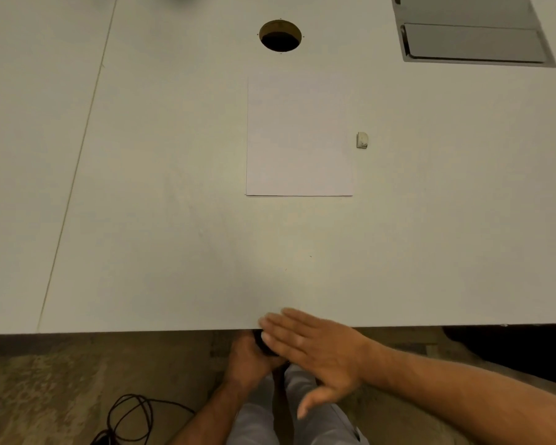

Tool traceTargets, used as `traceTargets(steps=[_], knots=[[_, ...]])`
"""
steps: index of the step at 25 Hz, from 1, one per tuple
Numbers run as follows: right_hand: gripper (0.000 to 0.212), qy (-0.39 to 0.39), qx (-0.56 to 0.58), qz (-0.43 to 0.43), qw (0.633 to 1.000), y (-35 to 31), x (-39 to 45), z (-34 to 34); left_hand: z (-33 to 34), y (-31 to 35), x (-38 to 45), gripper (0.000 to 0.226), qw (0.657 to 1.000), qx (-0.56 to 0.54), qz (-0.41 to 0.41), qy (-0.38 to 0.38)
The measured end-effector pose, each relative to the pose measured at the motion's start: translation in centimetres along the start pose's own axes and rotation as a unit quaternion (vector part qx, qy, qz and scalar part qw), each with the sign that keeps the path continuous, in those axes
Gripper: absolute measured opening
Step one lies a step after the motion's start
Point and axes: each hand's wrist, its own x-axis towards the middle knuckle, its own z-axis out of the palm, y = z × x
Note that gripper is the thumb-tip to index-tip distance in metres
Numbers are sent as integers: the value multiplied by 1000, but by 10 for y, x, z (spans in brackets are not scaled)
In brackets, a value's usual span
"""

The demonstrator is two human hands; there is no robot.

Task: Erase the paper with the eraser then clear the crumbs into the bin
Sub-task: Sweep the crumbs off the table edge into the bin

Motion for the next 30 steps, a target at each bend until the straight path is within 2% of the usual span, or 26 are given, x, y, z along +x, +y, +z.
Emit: traceTargets(steps=[1, 2, 5, 7, 8, 12, 15, 17, 20, 21, 24, 25, 26, 28, 30], knots=[[115, 13, 16, -11, 1000, 1, -4, -2, 0, 2, -1, 28, 1000, 3, -4, 2], [113, 32, 30, 5, 999, 7, -7, -5, 1, 3, -1, 37, 1000, -4, 2, 15], [111, 79, -10, 176, 981, 45, -9, -21, 3, 7, -1, 74, 998, -9, 24, 61], [118, 72, -34, 265, 961, 62, -5, -29, 6, 8, -1, 82, 998, 0, 27, 58], [120, 60, -38, 272, 960, 62, -2, -28, 6, 7, 0, 84, 998, -1, 34, 56], [122, 15, -18, 152, 988, 22, 8, -12, 3, 3, 0, 81, 999, 0, 11, 45], [120, -33, -18, 70, 997, -7, 6, -2, 1, 3, 0, 32, 1000, 21, -12, -7], [117, -45, -12, 23, 999, -12, -1, 1, 0, 3, 0, 26, 998, 54, -2, -13], [110, -7, 25, -68, 997, -2, -7, -5, 1, -4, 2, 18, 1000, 26, -8, 1], [108, 23, 44, -57, 997, 6, -6, -7, 1, -2, 1, 16, 1000, 17, -5, 15], [113, 76, 1, 108, 991, 31, 7, -17, 2, -1, 0, 75, 998, 6, 31, 56], [117, 67, -14, 150, 986, 33, 12, -19, 2, -1, 1, 88, 998, 8, 36, 56], [118, 53, -22, 155, 986, 32, 16, -18, 1, -3, 2, 96, 998, 16, 31, 46], [118, 22, -20, 92, 995, 20, 22, -9, -1, -6, 4, 87, 999, 36, 0, 27], [115, -19, -27, 24, 999, 2, 19, 1, -5, -2, 0, 45, 995, 97, -13, -22]])
